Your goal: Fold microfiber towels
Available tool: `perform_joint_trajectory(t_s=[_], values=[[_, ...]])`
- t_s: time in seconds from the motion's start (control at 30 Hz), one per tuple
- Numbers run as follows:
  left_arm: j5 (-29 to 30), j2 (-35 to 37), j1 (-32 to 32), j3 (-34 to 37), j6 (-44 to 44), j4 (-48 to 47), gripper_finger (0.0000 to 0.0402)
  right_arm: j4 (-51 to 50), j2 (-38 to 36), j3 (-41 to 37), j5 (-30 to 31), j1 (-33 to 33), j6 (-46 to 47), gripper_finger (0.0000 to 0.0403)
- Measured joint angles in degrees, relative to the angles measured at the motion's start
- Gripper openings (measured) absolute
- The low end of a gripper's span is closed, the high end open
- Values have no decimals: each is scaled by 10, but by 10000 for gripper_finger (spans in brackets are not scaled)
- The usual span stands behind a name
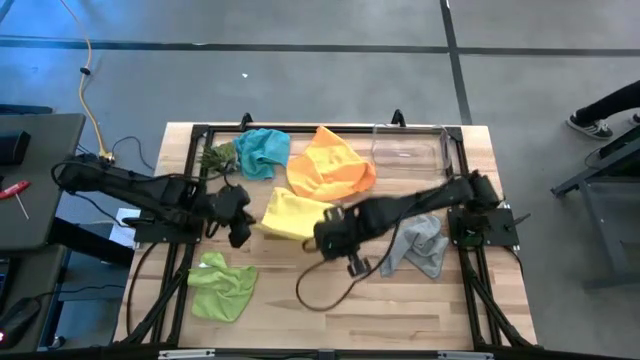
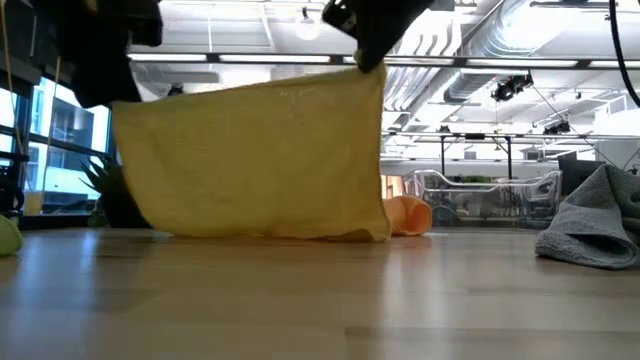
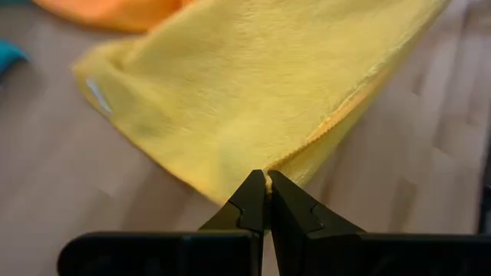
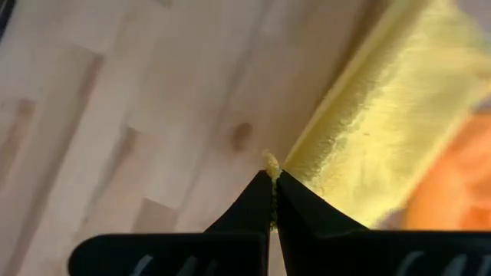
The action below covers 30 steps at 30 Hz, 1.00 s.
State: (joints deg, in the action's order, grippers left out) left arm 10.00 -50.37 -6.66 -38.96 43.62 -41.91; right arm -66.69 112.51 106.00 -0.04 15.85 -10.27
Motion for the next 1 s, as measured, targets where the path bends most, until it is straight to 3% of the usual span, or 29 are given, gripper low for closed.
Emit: perform_joint_trajectory(t_s=[0.3, 0.57, 0.8, 1.0], values=[[16, -21, -136, 0, 125, -2, 0, 88, 71, 0, -52, 57, 62, 0], [22, -119, -214, 0, 179, 15, 0, 122, 113, 1, -80, 83, 106, 0], [-66, -211, -245, 45, 224, 178, 0, 127, 116, 1, -130, 93, 134, 0], [-87, -239, -259, 47, 252, 236, 0, 156, 116, 0, -194, 101, 134, 0]])
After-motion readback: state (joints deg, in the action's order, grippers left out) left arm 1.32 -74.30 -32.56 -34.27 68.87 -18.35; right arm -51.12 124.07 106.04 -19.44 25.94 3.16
